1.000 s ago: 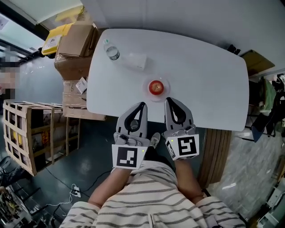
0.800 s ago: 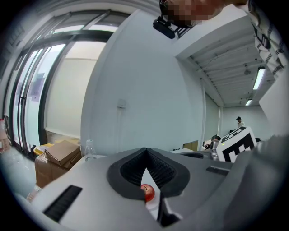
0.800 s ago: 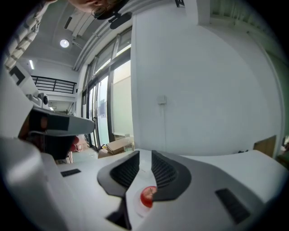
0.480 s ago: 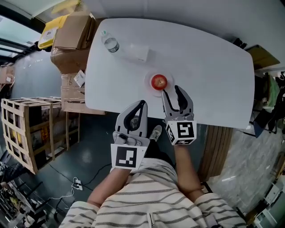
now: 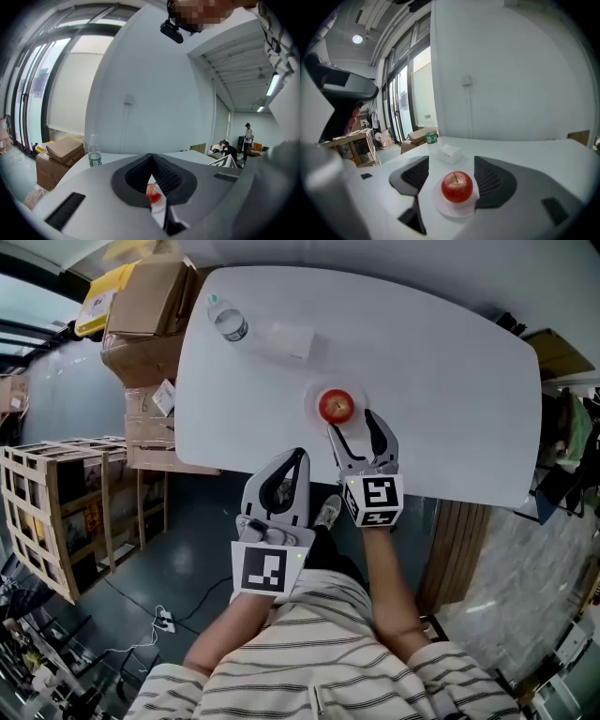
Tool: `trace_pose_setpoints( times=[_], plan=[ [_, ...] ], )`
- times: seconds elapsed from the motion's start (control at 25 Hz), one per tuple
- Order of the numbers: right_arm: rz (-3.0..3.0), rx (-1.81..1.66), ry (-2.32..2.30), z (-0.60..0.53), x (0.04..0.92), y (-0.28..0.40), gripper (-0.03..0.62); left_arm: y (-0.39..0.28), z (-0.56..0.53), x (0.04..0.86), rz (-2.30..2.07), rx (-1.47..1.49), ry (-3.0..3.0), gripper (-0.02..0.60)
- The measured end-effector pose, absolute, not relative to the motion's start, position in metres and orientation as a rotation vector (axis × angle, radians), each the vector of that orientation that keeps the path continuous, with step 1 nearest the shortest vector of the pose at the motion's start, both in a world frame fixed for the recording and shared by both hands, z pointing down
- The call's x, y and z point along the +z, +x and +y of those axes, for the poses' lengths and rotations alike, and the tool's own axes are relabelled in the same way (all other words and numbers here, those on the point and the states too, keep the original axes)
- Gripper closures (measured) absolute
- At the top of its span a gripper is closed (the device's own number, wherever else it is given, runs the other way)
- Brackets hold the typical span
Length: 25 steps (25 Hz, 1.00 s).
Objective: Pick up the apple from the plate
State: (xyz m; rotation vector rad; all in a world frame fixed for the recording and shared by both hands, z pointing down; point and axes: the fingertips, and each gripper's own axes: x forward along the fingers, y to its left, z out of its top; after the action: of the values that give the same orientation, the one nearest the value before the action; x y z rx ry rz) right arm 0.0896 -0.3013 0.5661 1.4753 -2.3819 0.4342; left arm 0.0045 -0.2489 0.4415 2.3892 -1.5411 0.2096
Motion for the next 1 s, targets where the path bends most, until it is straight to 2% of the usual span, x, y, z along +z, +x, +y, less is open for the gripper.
trace_pose_setpoints(
  times=[0.32,1.0],
  plan=[
    [-2.345,0.509,1.409,-0.304,0.614,0.083,0.229,0.002,-0.247,0.449,-1.541,0.232,2.374,0.577],
    [-2.214,0.536,1.452,-0.318,0.671,0.085,0.223,0.004,-0.243,0.453,-1.545,0.269,2.373,0.577]
  ],
)
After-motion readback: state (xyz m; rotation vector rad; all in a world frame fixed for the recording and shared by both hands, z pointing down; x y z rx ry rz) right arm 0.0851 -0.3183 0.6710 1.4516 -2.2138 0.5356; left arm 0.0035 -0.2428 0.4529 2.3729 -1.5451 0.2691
